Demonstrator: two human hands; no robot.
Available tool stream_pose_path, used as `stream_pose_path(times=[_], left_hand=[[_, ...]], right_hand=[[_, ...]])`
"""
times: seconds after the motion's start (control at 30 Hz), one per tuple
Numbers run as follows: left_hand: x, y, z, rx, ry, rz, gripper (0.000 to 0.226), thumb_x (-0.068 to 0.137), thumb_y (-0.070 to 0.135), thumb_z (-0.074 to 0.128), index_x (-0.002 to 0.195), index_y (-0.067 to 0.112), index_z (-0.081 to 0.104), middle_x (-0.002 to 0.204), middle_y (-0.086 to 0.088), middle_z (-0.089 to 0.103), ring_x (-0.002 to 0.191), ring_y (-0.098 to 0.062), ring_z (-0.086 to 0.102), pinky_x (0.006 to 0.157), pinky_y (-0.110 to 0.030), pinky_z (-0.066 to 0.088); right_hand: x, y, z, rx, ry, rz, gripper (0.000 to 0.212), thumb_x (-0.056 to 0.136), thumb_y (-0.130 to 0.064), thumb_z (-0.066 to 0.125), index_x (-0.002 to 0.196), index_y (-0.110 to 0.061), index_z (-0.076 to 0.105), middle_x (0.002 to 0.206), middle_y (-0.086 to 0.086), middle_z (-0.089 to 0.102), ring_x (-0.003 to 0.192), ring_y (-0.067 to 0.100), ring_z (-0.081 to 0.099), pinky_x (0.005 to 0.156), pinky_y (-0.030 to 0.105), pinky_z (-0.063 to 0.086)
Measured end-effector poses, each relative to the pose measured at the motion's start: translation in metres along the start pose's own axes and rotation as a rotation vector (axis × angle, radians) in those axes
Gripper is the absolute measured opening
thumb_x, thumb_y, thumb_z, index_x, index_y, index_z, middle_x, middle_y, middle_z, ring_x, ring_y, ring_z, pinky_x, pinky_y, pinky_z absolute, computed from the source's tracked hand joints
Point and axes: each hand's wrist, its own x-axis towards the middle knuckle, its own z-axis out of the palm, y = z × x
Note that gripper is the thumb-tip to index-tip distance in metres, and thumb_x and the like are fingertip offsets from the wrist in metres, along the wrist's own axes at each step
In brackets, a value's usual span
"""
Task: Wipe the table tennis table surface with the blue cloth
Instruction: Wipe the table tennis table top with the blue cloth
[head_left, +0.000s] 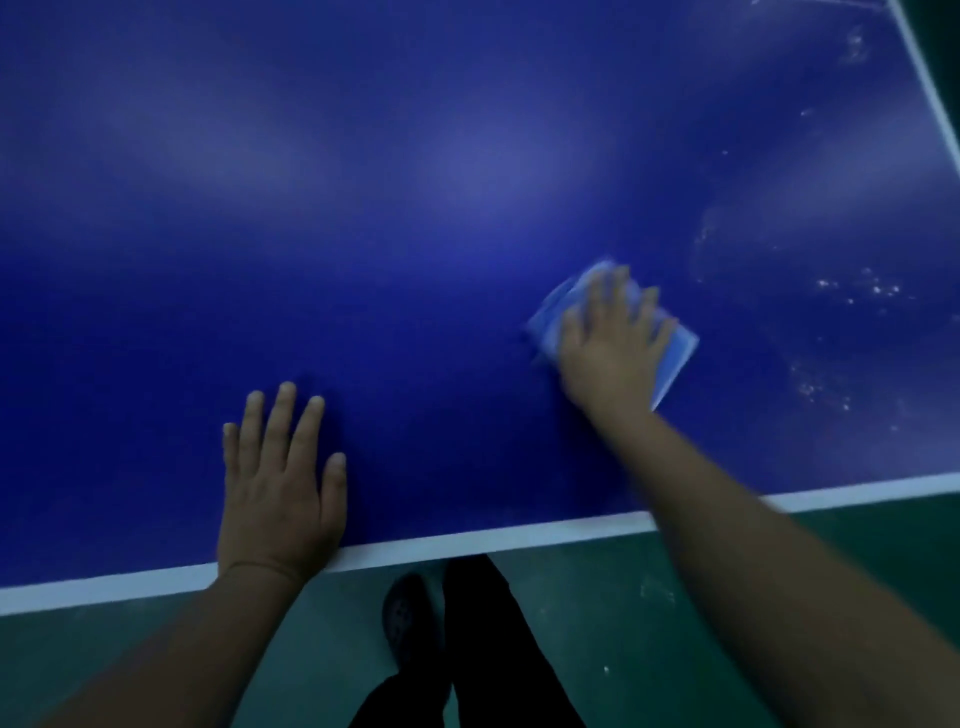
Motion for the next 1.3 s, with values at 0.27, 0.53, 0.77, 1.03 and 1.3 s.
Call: stream_pose_path(times=[0.27, 0.53, 0.77, 1.03, 1.3], left_hand=[[0.001, -0.004, 0.002, -0.014, -0.035, 0.023, 0.064, 0.096, 0.045, 0.029, 0.148, 0.012, 0.043, 0.160, -0.014, 0.030, 0.152, -0.033, 0.012, 0.124, -0.043, -0.005], [0.000, -0.007, 0.001, -0.032, -0.039, 0.029, 0.064, 0.096, 0.046, 0.028, 0.149, 0.014, 0.043, 0.162, -0.012, 0.028, 0.152, -0.031, 0.011, 0.124, -0.048, -0.001], [-0.001, -0.005, 0.003, -0.035, -0.039, 0.029, 0.064, 0.096, 0.044, 0.026, 0.149, 0.012, 0.041, 0.162, -0.014, 0.027, 0.152, -0.034, 0.011, 0.123, -0.048, -0.002], [-0.003, -0.005, 0.001, -0.011, -0.042, 0.042, 0.065, 0.096, 0.043, 0.024, 0.151, 0.012, 0.038, 0.162, -0.014, 0.025, 0.152, -0.033, 0.008, 0.123, -0.047, -0.002], [-0.005, -0.005, 0.003, 0.071, -0.056, 0.033, 0.069, 0.097, 0.049, 0.016, 0.154, 0.012, 0.033, 0.163, -0.014, 0.022, 0.152, -0.034, 0.009, 0.122, -0.050, 0.002]], right_hand=[[-0.095, 0.073, -0.010, -0.138, -0.154, -0.309, 0.064, 0.099, -0.056, 0.015, 0.157, -0.031, 0.011, 0.165, -0.007, 0.007, 0.152, 0.032, 0.006, 0.119, 0.058, 0.013], [-0.090, -0.023, 0.003, 0.040, -0.035, 0.221, 0.061, 0.102, -0.048, 0.017, 0.159, -0.025, 0.013, 0.167, -0.002, 0.006, 0.151, 0.039, 0.006, 0.119, 0.060, 0.005], [-0.152, 0.055, -0.004, -0.151, -0.255, -0.283, 0.064, 0.098, -0.060, 0.007, 0.156, -0.035, 0.001, 0.163, -0.011, -0.008, 0.153, 0.028, -0.006, 0.122, 0.053, 0.001], [-0.085, 0.070, -0.020, 0.002, -0.088, 0.498, 0.062, 0.105, -0.046, 0.016, 0.159, -0.020, 0.004, 0.167, 0.003, 0.000, 0.152, 0.037, -0.001, 0.120, 0.059, 0.001], [-0.100, 0.099, -0.023, -0.141, -0.233, -0.160, 0.071, 0.093, -0.061, -0.002, 0.158, -0.031, -0.004, 0.165, -0.009, -0.009, 0.153, 0.023, -0.010, 0.122, 0.049, -0.004]])
